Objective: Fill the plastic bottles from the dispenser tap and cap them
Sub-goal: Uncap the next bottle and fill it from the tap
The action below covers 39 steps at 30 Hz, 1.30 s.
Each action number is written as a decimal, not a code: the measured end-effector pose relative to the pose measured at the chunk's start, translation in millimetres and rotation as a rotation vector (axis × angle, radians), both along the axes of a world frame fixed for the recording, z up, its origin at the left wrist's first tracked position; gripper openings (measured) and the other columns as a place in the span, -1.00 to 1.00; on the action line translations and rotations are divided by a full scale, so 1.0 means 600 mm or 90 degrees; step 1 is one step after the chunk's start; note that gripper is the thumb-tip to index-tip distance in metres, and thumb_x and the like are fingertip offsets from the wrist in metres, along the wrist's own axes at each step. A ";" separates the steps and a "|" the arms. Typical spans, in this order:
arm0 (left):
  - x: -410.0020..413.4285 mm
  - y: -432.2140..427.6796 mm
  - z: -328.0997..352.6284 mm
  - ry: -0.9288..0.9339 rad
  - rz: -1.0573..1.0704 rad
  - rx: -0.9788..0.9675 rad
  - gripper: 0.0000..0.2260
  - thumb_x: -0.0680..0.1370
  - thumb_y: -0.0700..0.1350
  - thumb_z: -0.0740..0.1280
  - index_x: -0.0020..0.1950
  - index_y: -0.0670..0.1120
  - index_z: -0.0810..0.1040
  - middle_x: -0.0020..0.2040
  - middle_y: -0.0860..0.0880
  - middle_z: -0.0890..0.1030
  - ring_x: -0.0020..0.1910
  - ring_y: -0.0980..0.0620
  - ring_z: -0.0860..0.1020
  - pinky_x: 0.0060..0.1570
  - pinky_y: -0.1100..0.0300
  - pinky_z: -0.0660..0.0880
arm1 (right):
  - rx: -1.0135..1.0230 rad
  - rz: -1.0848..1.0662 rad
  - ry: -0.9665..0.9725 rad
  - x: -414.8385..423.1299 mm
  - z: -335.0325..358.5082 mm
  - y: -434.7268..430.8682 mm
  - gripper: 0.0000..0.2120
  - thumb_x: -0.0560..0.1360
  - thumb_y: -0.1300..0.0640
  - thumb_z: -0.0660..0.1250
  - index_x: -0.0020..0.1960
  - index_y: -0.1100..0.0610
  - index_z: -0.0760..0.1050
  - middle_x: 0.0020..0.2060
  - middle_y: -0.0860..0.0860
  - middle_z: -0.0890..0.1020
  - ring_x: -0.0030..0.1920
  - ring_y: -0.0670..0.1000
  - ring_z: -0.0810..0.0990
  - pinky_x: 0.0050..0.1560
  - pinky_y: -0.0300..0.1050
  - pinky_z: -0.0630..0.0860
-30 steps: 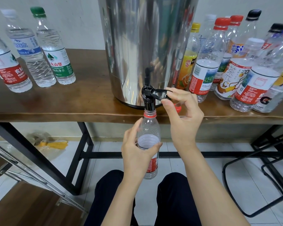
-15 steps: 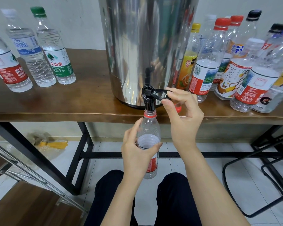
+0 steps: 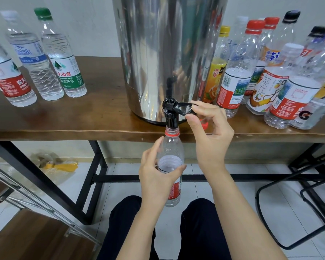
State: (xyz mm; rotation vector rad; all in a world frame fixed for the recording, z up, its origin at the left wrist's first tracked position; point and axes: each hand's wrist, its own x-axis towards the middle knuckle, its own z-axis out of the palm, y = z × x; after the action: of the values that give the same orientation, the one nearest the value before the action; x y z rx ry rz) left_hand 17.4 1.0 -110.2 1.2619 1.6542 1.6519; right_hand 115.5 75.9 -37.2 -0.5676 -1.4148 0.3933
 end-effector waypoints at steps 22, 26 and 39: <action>0.003 0.004 0.003 0.003 0.011 0.002 -0.20 0.28 -0.13 0.65 0.38 0.31 0.38 0.22 0.16 0.47 0.26 0.23 0.46 0.25 0.05 0.53 | -0.006 0.007 0.018 -0.002 0.000 -0.001 -0.83 0.51 -0.06 0.40 0.08 -0.07 0.58 0.04 -0.19 0.63 0.02 0.00 0.58 -0.06 -0.09 0.49; 0.003 0.003 0.004 -0.001 0.005 -0.003 -0.21 0.29 -0.14 0.65 0.38 0.30 0.38 0.22 0.14 0.48 0.26 0.16 0.48 0.24 0.05 0.53 | -0.009 0.007 0.020 -0.002 -0.001 0.000 -0.82 0.51 -0.07 0.39 0.07 -0.03 0.58 0.04 -0.16 0.63 0.01 0.03 0.59 -0.06 -0.08 0.49; 0.001 0.003 0.002 -0.004 -0.004 0.002 -0.21 0.29 -0.16 0.64 0.36 0.33 0.38 0.25 0.17 0.47 0.27 0.31 0.42 0.21 0.27 0.50 | -0.003 0.011 0.019 -0.002 0.000 0.000 -0.82 0.51 -0.07 0.39 0.09 -0.09 0.57 0.05 -0.25 0.62 0.00 -0.02 0.58 -0.07 -0.13 0.47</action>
State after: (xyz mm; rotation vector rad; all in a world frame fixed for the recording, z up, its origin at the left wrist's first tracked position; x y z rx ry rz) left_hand 17.8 2.7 -109.2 1.2607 1.6424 1.6539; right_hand 114.2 75.9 -37.0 -0.5516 -1.3917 0.4170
